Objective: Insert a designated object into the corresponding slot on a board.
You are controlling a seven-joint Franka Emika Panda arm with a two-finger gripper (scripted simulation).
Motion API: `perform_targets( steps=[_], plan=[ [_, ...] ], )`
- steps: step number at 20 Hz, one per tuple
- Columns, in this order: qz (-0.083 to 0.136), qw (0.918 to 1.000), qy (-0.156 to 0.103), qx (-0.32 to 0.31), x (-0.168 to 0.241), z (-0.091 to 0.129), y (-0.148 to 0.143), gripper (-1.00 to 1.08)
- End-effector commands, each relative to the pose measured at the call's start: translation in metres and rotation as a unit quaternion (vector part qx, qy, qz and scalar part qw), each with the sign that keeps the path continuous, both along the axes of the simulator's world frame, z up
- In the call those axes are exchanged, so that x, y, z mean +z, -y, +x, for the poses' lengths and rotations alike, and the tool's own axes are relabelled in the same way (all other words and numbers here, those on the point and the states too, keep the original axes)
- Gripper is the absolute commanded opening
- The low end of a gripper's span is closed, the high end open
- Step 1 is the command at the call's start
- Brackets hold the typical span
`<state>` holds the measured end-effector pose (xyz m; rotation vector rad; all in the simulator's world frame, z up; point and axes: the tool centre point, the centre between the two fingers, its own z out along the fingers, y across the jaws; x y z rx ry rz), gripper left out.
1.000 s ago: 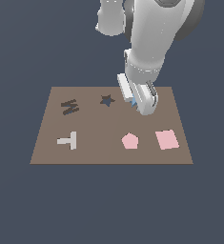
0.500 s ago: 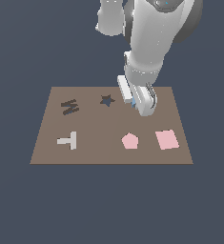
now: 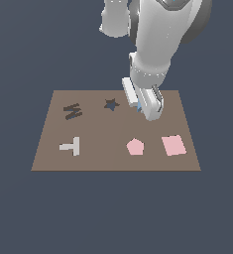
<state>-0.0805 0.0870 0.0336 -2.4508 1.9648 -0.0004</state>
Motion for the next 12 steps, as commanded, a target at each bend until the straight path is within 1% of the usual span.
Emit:
perform_targets(
  steps=[1, 6, 12],
  plan=[
    [0.0, 1.0, 0.0, 0.001, -0.0002, -0.0003, 0.0002, -1.0],
    [0.0, 0.9999, 0.0, 0.017, -0.0001, -0.0021, 0.0014, -1.0],
    [0.0, 0.9982, 0.0, 0.06, 0.0003, -0.0065, 0.0049, -1.0]
  ],
)
